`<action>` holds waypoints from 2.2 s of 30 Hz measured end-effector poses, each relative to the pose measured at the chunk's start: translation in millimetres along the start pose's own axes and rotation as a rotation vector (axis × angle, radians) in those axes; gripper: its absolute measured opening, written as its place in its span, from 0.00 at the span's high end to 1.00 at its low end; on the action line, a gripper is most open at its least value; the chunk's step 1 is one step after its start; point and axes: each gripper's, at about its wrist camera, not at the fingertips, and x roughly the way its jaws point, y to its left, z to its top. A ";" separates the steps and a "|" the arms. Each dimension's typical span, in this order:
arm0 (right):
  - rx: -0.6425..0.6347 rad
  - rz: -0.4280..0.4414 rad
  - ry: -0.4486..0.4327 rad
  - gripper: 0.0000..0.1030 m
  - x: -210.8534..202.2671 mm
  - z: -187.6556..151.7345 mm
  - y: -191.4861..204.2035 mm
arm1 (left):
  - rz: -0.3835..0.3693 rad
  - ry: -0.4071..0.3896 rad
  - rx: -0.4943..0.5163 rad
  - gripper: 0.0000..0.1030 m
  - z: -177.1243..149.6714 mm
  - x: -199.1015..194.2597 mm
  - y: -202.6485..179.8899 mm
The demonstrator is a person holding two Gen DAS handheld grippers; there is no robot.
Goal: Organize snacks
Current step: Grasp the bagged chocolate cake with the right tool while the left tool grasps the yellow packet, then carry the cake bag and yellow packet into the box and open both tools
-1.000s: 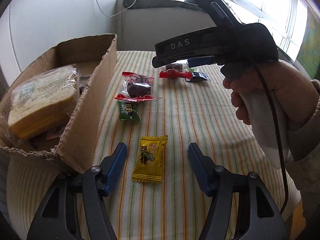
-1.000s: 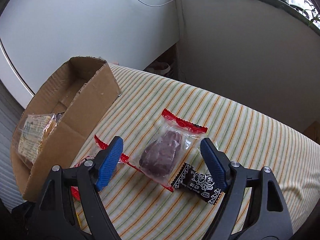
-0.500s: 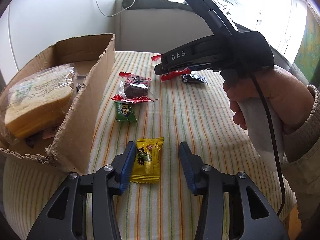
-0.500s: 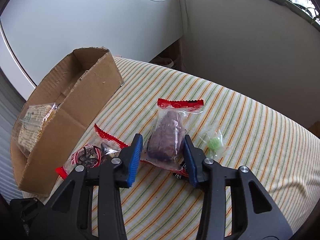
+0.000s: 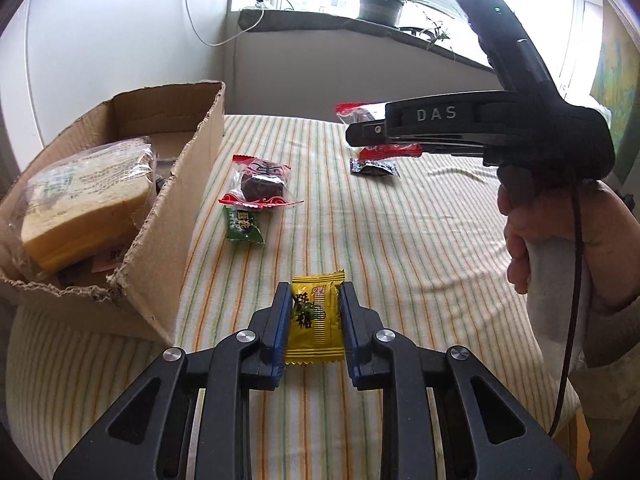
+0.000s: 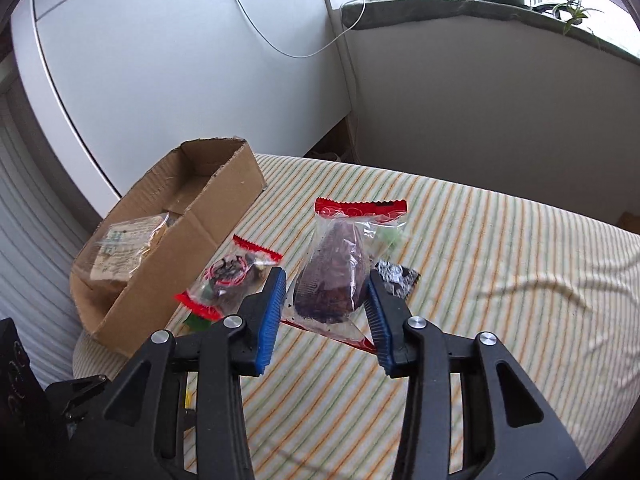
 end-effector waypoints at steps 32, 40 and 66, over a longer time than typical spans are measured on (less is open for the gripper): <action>-0.056 -0.142 -0.244 0.59 -169.0 -43.1 96.1 | -0.085 -0.388 0.019 0.79 43.0 -141.3 -2.9; -0.113 -0.085 -0.163 0.59 -108.8 -16.8 122.8 | -0.036 -0.362 -0.072 0.79 37.1 -125.8 49.6; -0.292 0.096 -0.080 0.59 61.2 95.0 178.4 | 0.102 -0.301 -0.192 0.78 102.1 -56.1 152.4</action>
